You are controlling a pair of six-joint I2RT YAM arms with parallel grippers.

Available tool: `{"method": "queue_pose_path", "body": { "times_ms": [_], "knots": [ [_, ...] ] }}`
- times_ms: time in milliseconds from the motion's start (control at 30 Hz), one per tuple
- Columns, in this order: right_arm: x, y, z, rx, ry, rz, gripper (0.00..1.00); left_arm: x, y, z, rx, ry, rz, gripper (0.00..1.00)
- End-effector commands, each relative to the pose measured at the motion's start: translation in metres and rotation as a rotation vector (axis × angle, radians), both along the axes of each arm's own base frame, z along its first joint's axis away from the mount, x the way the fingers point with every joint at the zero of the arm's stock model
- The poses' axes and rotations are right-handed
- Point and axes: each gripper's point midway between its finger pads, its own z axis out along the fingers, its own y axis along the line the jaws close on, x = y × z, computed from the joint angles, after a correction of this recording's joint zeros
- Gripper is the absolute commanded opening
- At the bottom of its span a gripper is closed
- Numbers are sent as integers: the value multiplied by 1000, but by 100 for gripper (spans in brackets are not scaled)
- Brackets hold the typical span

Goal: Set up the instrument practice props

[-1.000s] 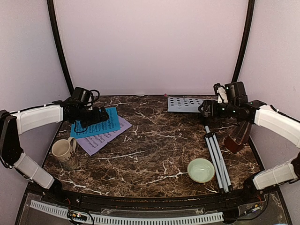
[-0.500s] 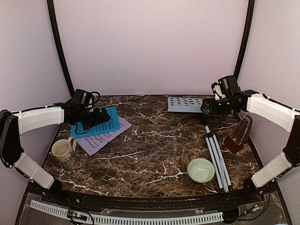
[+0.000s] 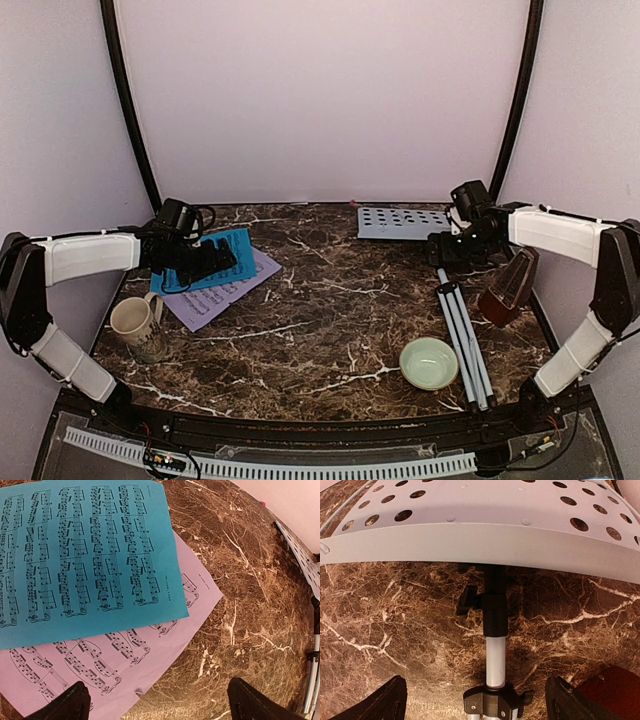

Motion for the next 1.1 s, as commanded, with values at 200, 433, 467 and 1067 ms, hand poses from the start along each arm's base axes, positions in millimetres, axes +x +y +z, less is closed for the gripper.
{"method": "queue_pose_path", "body": {
  "times_ms": [200, 433, 467, 1067],
  "knots": [
    [30, 29, 78, -13, -128, 280, 99, 0, -28, 17, -96, -94, -158, 99],
    [31, 23, 42, -50, 10, 325, 99, 2, -46, 31, -160, -115, -238, 99],
    [27, 22, 37, -35, 20, 305, 99, 3, -45, 31, -156, -118, -237, 99],
    [12, -12, -41, -55, 54, -50, 69, 1, -41, 29, -149, -125, -214, 99]
  ]
}}
